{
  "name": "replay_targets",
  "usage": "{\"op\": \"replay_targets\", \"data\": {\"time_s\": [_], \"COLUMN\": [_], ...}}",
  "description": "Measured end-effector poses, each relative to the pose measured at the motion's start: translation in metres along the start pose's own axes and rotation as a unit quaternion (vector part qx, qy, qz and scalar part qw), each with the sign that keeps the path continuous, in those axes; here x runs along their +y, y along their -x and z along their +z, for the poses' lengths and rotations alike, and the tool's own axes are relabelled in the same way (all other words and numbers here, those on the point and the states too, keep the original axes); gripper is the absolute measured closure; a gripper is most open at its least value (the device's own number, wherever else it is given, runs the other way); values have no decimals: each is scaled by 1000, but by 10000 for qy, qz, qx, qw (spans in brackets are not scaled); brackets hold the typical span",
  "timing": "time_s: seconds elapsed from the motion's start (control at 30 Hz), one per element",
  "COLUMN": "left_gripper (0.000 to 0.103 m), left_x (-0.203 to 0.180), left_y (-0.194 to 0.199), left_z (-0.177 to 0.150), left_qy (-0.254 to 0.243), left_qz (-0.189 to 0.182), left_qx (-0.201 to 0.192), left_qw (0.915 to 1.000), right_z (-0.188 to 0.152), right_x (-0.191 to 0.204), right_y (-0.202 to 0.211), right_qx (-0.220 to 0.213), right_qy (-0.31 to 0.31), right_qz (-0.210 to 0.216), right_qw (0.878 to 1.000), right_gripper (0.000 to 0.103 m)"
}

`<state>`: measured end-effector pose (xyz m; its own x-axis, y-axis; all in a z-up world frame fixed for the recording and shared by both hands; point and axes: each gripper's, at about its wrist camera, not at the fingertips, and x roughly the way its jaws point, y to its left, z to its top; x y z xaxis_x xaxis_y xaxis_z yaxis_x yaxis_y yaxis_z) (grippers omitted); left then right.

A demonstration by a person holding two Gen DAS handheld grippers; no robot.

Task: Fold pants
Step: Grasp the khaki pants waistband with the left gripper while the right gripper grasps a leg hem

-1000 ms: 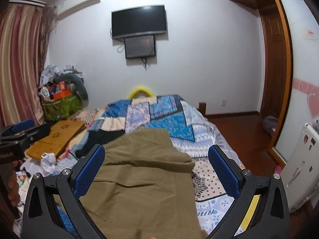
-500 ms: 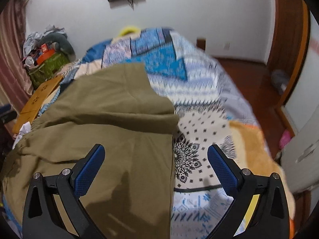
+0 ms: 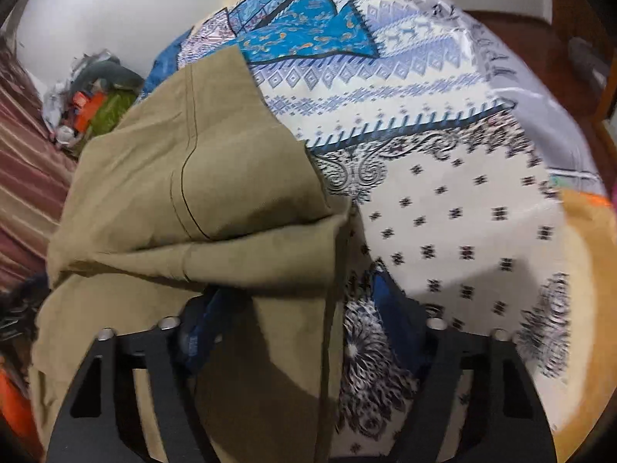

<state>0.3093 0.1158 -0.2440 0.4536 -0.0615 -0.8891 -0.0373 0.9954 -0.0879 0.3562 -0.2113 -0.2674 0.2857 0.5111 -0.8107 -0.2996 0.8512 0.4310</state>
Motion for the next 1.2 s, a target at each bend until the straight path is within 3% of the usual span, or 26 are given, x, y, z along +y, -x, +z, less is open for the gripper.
{"op": "replay_targets", "data": {"time_s": [0.1,0.23,0.53,0.67,0.83,0.93,1.0,1.1,1.17,1.2], "left_gripper": [36,37,32,27,27,27,27,27,26,26], "left_x": [1,1,6,7,13,16,17,18,24,27], "left_y": [1,1,-11,-14,8,22,25,22,16,11], "left_z": [-2,-3,9,16,16,19,25,33,38,40], "left_qy": [96,34,-339,-535,-165,112,153,139,230,307], "left_qz": [-63,182,748,821,490,52,234,520,455,339], "left_qx": [-67,-143,-187,-149,-107,-223,-325,-377,-293,-205], "left_qw": [9999,9997,9964,9951,9986,9997,9991,9978,9983,9987], "right_z": [-8,-11,-15,-11,-15,-23,-25,-16,-8,-4], "right_x": [8,20,31,30,33,35,35,34,30,28], "right_y": [1,1,-6,-5,22,49,65,76,75,69], "right_qx": [-143,-104,261,384,334,26,-157,-437,-610,-651], "right_qy": [233,628,750,815,801,864,890,831,750,715], "right_qz": [-118,-685,-1083,-1167,-988,-853,-894,-887,-877,-907], "right_qw": [9996,9956,9909,9891,9913,9926,9919,9916,9914,9912], "right_gripper": [56,92,95,95,94,94,93,79,49,45]}}
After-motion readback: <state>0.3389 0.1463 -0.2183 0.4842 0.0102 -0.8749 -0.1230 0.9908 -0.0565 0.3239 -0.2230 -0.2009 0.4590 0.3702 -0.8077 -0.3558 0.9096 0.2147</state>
